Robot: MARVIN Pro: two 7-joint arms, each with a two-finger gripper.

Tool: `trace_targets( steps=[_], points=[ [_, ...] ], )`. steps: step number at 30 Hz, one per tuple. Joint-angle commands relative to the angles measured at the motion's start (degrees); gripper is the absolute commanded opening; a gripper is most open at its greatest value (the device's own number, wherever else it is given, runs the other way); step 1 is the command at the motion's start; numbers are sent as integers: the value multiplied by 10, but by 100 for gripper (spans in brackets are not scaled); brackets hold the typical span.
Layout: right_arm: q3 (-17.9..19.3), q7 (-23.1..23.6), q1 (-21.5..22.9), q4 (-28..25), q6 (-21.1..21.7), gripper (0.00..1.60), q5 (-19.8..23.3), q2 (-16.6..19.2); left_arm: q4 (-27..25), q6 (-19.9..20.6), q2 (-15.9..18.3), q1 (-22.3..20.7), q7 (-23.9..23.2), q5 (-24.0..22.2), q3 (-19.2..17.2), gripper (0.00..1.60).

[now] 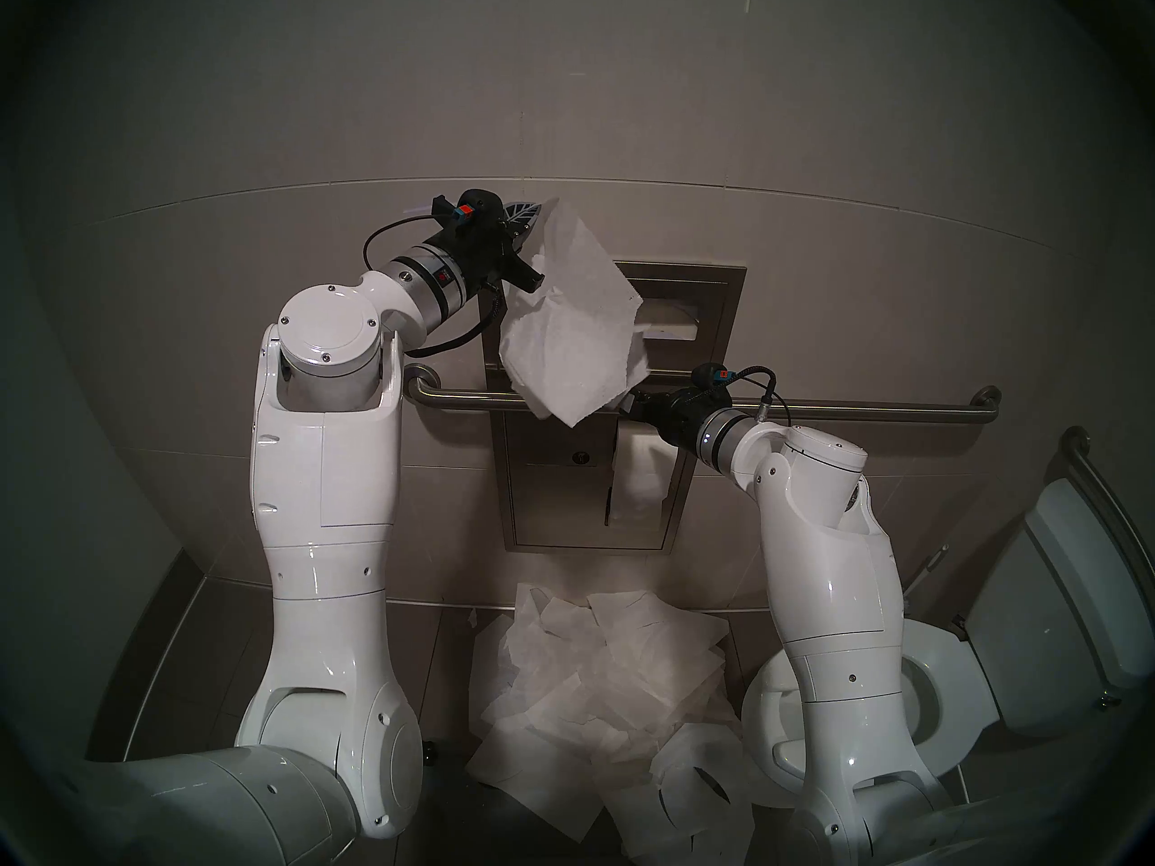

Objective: Take out a toilet seat cover

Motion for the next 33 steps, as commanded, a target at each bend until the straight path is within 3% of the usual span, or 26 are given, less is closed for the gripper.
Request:
trace_targets(
  steps=[1,7,14,22,33],
  points=[
    [-4,-5,25,-20,-1,160,-7,2,-65,48,-7,4,-1,20,11,0],
    [-5,-7,26,-21,0,160,-11,1,-108,90,-2,1,0,57,27,0],
    [-5,-8,26,-22,2,160,-13,0,-123,125,6,-2,-1,103,52,0],
    [19,-38,36,-35,-28,160,-19,-14,-113,132,8,-25,8,124,58,0],
    [30,-46,47,-52,-20,160,-15,-16,-83,138,11,-57,14,136,61,0]
  ],
)
